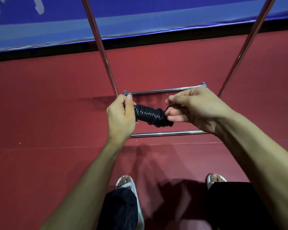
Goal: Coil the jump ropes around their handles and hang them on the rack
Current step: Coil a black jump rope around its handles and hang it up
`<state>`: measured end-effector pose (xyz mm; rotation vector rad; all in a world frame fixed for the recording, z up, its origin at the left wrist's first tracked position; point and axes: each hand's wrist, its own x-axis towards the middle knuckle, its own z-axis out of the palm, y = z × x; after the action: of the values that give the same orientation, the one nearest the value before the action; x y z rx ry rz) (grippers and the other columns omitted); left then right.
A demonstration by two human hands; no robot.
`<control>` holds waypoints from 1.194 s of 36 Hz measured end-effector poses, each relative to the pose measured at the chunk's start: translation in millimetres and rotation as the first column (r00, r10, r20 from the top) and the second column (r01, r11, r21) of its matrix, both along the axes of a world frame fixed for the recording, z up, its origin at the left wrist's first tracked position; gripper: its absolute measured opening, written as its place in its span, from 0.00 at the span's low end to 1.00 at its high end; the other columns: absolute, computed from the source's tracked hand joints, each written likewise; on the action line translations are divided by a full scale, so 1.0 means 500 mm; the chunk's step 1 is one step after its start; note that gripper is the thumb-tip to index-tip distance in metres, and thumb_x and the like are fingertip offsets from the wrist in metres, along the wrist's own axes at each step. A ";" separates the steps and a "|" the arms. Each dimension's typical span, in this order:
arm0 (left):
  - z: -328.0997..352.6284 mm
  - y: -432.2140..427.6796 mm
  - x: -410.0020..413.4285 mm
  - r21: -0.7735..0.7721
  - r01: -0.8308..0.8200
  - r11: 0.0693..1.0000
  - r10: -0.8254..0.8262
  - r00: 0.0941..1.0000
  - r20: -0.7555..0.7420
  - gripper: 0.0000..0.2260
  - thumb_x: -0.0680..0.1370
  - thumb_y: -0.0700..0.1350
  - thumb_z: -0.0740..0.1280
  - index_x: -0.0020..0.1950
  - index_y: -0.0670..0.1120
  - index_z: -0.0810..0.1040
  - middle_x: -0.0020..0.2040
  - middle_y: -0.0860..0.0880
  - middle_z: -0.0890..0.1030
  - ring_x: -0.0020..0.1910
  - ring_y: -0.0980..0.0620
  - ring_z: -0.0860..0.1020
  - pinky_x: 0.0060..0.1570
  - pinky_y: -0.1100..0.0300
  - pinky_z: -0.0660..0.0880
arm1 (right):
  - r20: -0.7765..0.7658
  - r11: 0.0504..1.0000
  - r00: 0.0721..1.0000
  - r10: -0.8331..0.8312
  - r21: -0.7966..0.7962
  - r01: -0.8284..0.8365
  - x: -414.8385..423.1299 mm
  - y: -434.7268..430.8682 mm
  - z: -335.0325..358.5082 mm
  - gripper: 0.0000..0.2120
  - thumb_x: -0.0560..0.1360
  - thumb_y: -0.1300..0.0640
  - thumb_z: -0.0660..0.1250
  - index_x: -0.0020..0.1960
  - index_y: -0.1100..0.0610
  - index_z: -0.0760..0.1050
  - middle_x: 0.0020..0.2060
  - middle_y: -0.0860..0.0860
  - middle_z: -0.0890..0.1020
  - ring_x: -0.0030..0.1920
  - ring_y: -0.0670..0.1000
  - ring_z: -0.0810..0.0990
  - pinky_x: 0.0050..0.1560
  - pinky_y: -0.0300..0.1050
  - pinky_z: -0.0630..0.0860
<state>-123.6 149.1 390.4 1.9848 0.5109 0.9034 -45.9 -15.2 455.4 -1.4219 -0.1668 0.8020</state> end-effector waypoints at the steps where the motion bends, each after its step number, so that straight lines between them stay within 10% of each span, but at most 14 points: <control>1: 0.002 -0.003 0.000 -0.030 0.033 0.999 -0.033 0.999 -0.016 0.15 0.83 0.41 0.59 0.36 0.42 0.71 0.28 0.50 0.72 0.22 0.56 0.73 0.22 0.68 0.67 | -0.011 1.000 1.000 0.012 0.018 -0.012 0.001 -0.001 0.001 0.07 0.79 0.64 0.65 0.45 0.68 0.75 0.32 0.61 0.77 0.25 0.48 0.79 0.29 0.40 0.79; 9: 0.020 -0.012 -0.012 -0.100 0.170 0.980 -0.175 0.983 -0.047 0.15 0.83 0.43 0.60 0.35 0.45 0.70 0.24 0.53 0.72 0.19 0.54 0.72 0.21 0.64 0.67 | 0.256 0.989 0.958 0.130 -0.104 -0.106 0.002 -0.005 -0.020 0.06 0.74 0.65 0.71 0.40 0.66 0.76 0.26 0.55 0.78 0.24 0.49 0.74 0.28 0.41 0.76; 16: 0.026 -0.015 -0.017 -0.143 0.228 0.963 -0.235 0.971 -0.037 0.15 0.82 0.45 0.59 0.35 0.45 0.71 0.22 0.52 0.74 0.19 0.53 0.72 0.22 0.63 0.67 | 0.671 0.832 0.611 0.420 -0.554 0.036 0.006 -0.004 -0.029 0.09 0.80 0.50 0.65 0.45 0.54 0.71 0.34 0.46 0.77 0.36 0.48 0.76 0.37 0.42 0.67; 21: 0.027 -0.022 -0.018 -0.177 0.265 0.948 -0.274 0.961 -0.030 0.14 0.80 0.47 0.59 0.35 0.43 0.71 0.22 0.52 0.74 0.18 0.54 0.72 0.22 0.64 0.67 | 0.620 0.854 0.685 0.382 -0.521 -0.006 0.008 -0.003 -0.046 0.08 0.80 0.56 0.64 0.43 0.55 0.70 0.29 0.49 0.77 0.30 0.51 0.77 0.36 0.47 0.73; 29: 0.027 -0.013 -0.014 -0.281 0.280 0.918 -0.278 0.959 0.047 0.14 0.79 0.46 0.60 0.35 0.42 0.71 0.23 0.50 0.73 0.18 0.51 0.70 0.21 0.62 0.66 | 0.206 0.996 0.974 -0.093 0.016 0.091 0.005 -0.002 -0.051 0.14 0.75 0.68 0.69 0.54 0.59 0.67 0.29 0.55 0.72 0.23 0.48 0.71 0.26 0.39 0.74; 34: 0.029 -0.016 -0.012 -0.353 0.320 0.879 -0.315 0.946 0.073 0.15 0.80 0.45 0.60 0.35 0.42 0.71 0.22 0.51 0.73 0.18 0.52 0.69 0.21 0.64 0.66 | 0.353 0.994 0.929 -0.113 0.050 0.102 -0.007 0.003 -0.057 0.21 0.74 0.70 0.70 0.44 0.53 0.58 0.22 0.53 0.71 0.20 0.51 0.69 0.26 0.44 0.68; 43: 0.028 -0.023 -0.014 -0.424 0.343 0.838 -0.331 0.938 0.105 0.14 0.78 0.46 0.61 0.36 0.40 0.72 0.23 0.50 0.72 0.17 0.54 0.68 0.19 0.66 0.63 | 0.699 0.914 0.715 0.012 -0.298 0.276 -0.025 0.020 -0.080 0.14 0.71 0.51 0.75 0.32 0.54 0.76 0.26 0.48 0.79 0.28 0.46 0.75 0.35 0.38 0.69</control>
<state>-130.6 137.4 404.6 1.5777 0.2980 0.5340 -58.6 -5.4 415.2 -2.0480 -0.4947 0.1305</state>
